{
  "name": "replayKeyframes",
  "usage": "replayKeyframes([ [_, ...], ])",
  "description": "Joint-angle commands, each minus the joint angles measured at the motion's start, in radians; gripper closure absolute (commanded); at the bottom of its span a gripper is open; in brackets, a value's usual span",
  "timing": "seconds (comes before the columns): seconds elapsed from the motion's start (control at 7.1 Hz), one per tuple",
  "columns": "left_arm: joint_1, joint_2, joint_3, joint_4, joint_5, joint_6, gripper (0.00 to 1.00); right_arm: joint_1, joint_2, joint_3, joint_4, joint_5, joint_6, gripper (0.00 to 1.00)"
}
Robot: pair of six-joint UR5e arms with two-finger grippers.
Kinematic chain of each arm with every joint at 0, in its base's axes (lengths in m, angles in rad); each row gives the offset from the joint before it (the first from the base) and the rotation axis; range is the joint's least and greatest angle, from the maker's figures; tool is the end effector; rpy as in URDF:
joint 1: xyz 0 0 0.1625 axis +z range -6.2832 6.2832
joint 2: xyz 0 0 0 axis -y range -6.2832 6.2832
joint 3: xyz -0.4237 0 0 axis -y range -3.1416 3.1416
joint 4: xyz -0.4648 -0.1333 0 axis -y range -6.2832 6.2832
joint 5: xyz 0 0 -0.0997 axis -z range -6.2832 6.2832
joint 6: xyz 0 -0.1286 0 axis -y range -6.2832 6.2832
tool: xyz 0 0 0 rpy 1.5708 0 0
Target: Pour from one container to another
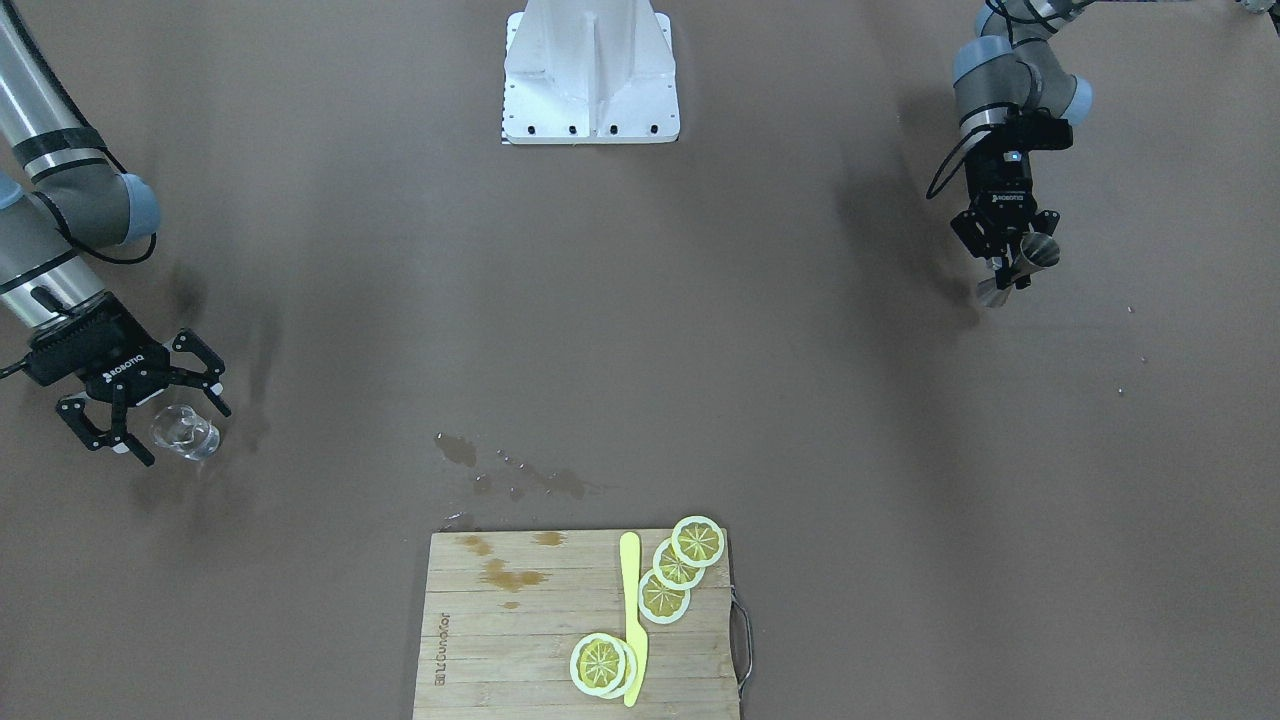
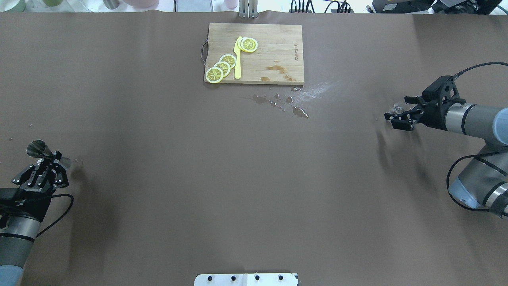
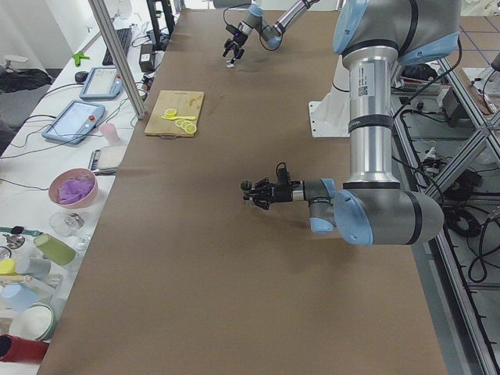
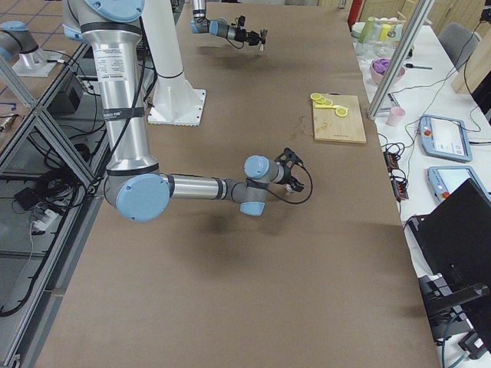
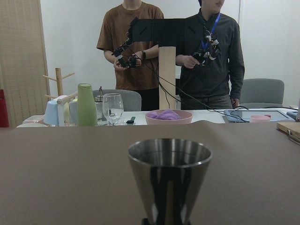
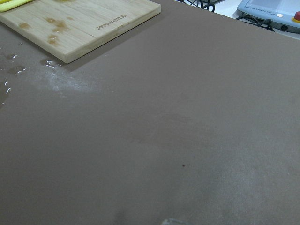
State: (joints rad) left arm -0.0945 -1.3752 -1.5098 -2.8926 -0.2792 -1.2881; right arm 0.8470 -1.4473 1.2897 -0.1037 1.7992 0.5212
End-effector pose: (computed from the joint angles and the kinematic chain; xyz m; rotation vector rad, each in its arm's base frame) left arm 0.4203 -0.2979 0.6260 1.2969 0.6672 -0.5309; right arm -0.3577 -0.5620 0.5920 0.9493 -0.9220 -0.3217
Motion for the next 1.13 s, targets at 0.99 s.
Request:
replayKeyframes([
  [0.99,0.007,-0.024,0.033,0.001,-0.001,-0.045,0.97,0.459,-0.228,0.071,-0.202,0.425,-0.003,0.0],
])
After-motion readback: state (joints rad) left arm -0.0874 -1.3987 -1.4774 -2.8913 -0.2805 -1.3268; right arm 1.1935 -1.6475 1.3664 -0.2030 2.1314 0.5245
